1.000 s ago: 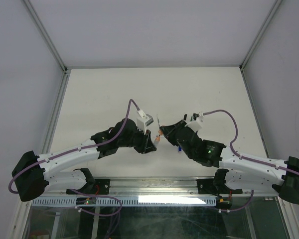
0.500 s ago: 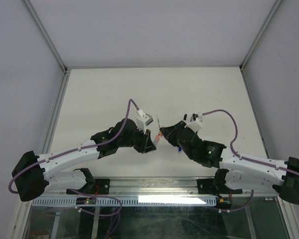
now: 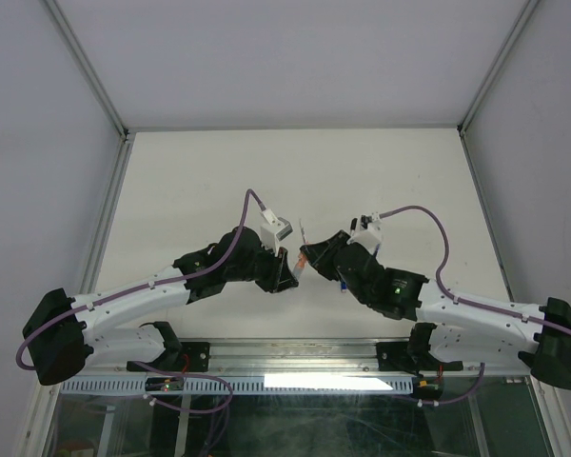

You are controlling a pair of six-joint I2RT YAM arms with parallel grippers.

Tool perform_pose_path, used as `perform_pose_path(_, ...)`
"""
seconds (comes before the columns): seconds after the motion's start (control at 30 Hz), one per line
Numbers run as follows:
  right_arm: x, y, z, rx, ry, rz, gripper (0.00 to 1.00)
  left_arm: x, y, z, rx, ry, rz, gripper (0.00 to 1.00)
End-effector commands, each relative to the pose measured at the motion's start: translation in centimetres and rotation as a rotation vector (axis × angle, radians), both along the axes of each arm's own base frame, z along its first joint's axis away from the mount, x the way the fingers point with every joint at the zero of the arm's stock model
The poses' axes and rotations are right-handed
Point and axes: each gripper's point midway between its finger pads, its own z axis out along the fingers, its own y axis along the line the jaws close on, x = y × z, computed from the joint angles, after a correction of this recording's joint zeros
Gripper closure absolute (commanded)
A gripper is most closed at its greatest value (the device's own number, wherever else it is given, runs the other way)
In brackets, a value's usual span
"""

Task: Insert the pens into the pen caps
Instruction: Insert the pen cap onto the pen.

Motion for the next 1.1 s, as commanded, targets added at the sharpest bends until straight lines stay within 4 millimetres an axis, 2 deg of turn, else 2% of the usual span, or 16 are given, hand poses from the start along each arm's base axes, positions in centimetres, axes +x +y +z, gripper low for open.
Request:
perform_pose_path(0.0, 0.2, 0.6, 0.8, 0.005, -0.023, 0.021, 1.00, 0.6, -1.0, 2.5, -0.077, -0.051, 0.010, 1.00)
perform_pose_path(0.27, -0.2, 1.0, 0.0, -0.058, -0.004, 0.063, 1.00, 0.7, -0.9, 2.3, -0.072, -0.052, 0.018, 1.00)
perform_pose_path(0.57, -1.1, 2.3, 0.4, -0.070, -0.026, 0.163, 1.00, 1.1, -0.9, 2.0, -0.057, -0.049, 0.039, 1.00)
perform_pose_path(0.87, -2.0, 3.0, 0.1, -0.094, -0.020, 0.221, 1.00, 1.9, -0.6, 2.0, -0.045, -0.059, 0.086, 1.00)
perform_pose_path(1.07, -2.7, 3.4, -0.8, -0.099, 0.024, 0.225, 1.00, 3.0, -0.1, 2.7, -0.049, -0.084, 0.161, 1.00)
